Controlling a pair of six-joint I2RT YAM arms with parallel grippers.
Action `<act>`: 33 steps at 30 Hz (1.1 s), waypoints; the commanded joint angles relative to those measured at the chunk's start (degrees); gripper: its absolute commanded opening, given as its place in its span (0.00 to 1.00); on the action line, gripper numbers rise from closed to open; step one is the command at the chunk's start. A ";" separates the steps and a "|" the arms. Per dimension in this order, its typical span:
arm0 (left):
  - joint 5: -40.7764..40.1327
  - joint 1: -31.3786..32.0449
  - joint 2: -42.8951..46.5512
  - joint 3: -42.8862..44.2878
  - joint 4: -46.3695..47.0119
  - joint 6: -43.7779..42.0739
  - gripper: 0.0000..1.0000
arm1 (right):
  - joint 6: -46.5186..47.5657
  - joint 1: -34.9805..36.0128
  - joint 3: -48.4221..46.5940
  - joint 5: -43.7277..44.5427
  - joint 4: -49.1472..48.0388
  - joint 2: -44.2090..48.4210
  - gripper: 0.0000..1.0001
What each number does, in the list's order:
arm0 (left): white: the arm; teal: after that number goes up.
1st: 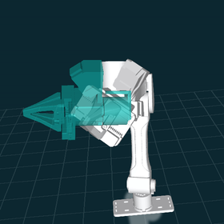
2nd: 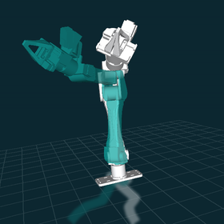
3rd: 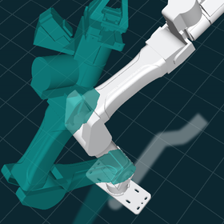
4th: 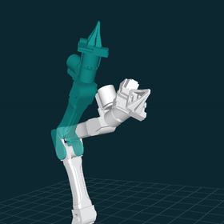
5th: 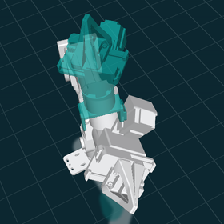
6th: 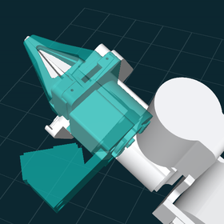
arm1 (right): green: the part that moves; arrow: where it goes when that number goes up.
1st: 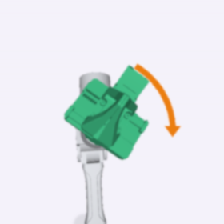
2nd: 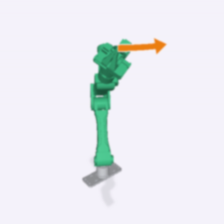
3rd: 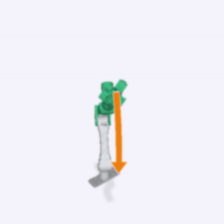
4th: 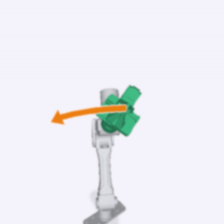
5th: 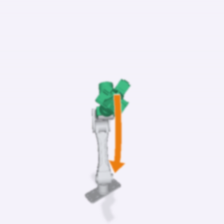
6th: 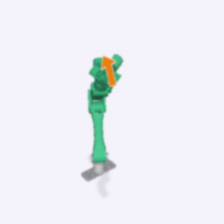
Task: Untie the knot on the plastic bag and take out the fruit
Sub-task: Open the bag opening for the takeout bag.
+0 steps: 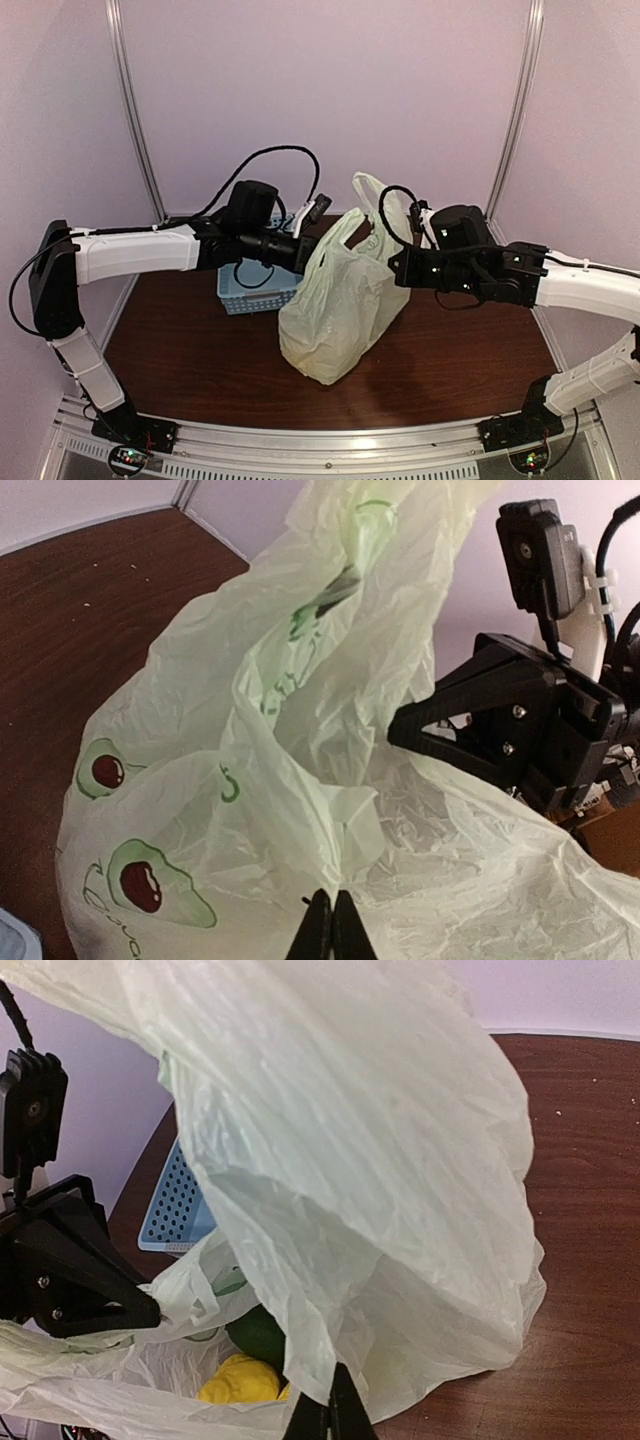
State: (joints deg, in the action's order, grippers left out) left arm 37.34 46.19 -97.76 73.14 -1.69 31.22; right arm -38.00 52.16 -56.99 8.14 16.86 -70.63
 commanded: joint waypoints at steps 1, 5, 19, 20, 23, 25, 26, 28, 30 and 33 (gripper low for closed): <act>-7.55 0.12 1.72 -0.72 -2.00 -2.31 0.00 | -1.47 0.32 2.70 4.75 2.68 2.33 0.00; -12.06 0.00 4.47 -3.16 -2.17 -2.55 0.00 | -3.27 0.31 5.76 6.59 5.63 4.67 0.00; -15.78 -9.42 10.52 -8.59 -2.43 -4.49 0.00 | -8.07 0.35 13.17 8.81 12.94 11.63 0.00; -15.44 -10.10 10.52 -8.69 -1.91 -4.58 0.00 | -8.40 0.31 13.42 8.90 13.18 11.85 0.00; -14.37 -12.24 10.32 -9.02 -0.28 -4.68 0.00 | -9.07 0.35 14.15 9.12 13.92 12.49 0.00; -13.98 -13.54 9.86 -9.32 0.73 -4.69 0.00 | -9.45 0.31 14.44 9.58 14.43 12.90 0.00; -13.70 -14.10 9.66 -9.34 1.00 -4.68 0.00 | -9.46 0.31 14.52 9.73 14.66 13.15 0.00; -13.36 -14.81 9.23 -9.29 1.21 -4.81 0.00 | -9.39 0.31 14.41 10.14 15.05 13.65 0.00; -13.23 -15.11 9.03 -9.25 1.24 -4.92 0.00 | -9.14 0.32 14.08 10.77 15.67 13.97 0.00; -13.01 -15.34 9.01 -9.08 1.25 -5.16 0.00 | -8.18 0.31 13.37 11.52 16.38 14.44 0.00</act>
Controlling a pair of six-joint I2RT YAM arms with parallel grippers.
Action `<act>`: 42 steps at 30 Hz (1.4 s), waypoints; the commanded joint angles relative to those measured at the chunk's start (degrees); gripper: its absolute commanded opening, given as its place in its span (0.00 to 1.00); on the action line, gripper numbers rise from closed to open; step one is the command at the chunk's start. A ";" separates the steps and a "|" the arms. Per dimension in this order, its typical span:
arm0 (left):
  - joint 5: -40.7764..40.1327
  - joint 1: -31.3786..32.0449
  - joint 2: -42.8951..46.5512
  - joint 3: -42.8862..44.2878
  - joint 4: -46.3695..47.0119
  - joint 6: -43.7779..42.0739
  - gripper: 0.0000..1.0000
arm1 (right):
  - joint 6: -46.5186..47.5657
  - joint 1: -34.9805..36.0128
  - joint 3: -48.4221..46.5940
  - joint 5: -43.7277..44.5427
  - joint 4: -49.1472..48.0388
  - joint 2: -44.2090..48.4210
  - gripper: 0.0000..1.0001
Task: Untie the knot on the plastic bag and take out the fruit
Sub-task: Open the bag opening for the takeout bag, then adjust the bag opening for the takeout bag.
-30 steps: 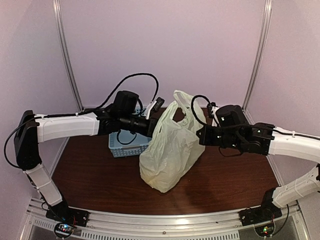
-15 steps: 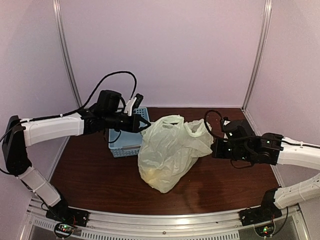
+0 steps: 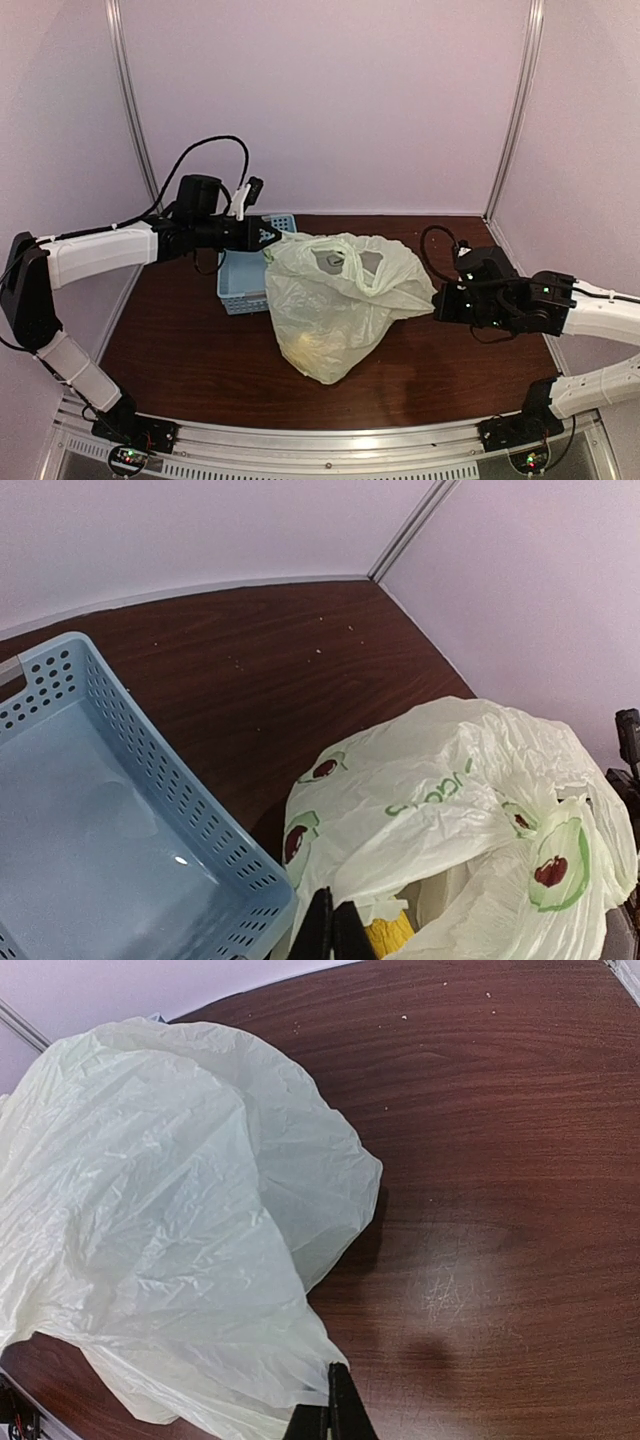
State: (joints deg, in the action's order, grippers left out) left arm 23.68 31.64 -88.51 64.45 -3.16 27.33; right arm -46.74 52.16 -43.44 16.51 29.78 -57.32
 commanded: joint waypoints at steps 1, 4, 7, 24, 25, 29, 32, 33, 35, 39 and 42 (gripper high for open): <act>0.91 -0.79 -0.19 -0.29 4.22 -1.38 0.00 | 1.07 0.31 -0.43 3.17 3.48 1.30 0.00; 3.93 -0.79 -0.01 -0.18 4.90 -2.41 0.00 | 4.42 0.31 -1.34 1.21 1.29 1.80 0.00; 5.69 -0.79 1.02 0.18 4.78 -3.52 0.16 | 9.67 0.31 -2.92 -2.66 -1.69 1.65 0.13; 5.76 5.07 10.65 10.25 -7.65 -11.49 0.84 | 35.91 0.54 -18.53 -15.25 -1.05 0.88 0.93; 5.87 6.05 10.13 11.21 -8.38 -11.73 0.84 | 36.74 0.78 -19.45 -16.07 -0.97 0.40 0.94; 4.57 8.92 7.48 14.00 -10.19 -11.07 0.84 | 42.39 2.89 -23.48 -19.22 0.58 -2.86 0.95; 4.80 10.46 5.07 15.09 -10.20 -10.74 0.84 | 45.58 4.78 -26.24 -19.02 1.42 -5.35 0.95; 4.75 10.87 4.23 15.52 -10.20 -10.72 0.84 | 45.91 5.44 -27.07 -18.86 1.79 -6.30 0.95; 4.85 11.72 2.72 16.08 -10.20 -10.65 0.85 | 49.18 6.63 -28.78 -17.94 2.82 -7.84 0.95; 4.76 12.76 0.10 16.82 -10.12 -10.34 0.84 | 52.74 8.87 -32.22 -12.97 7.03 -10.98 0.95; 5.16 13.16 -1.07 17.49 -10.11 -10.66 0.84 | 54.53 9.98 -33.31 -9.76 9.48 -12.98 0.94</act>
State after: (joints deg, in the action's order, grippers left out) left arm 28.29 44.12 -88.42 79.42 -13.61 17.06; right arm 3.25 60.75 -74.61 1.45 34.02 -68.51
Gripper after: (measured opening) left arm 0.844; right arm 0.948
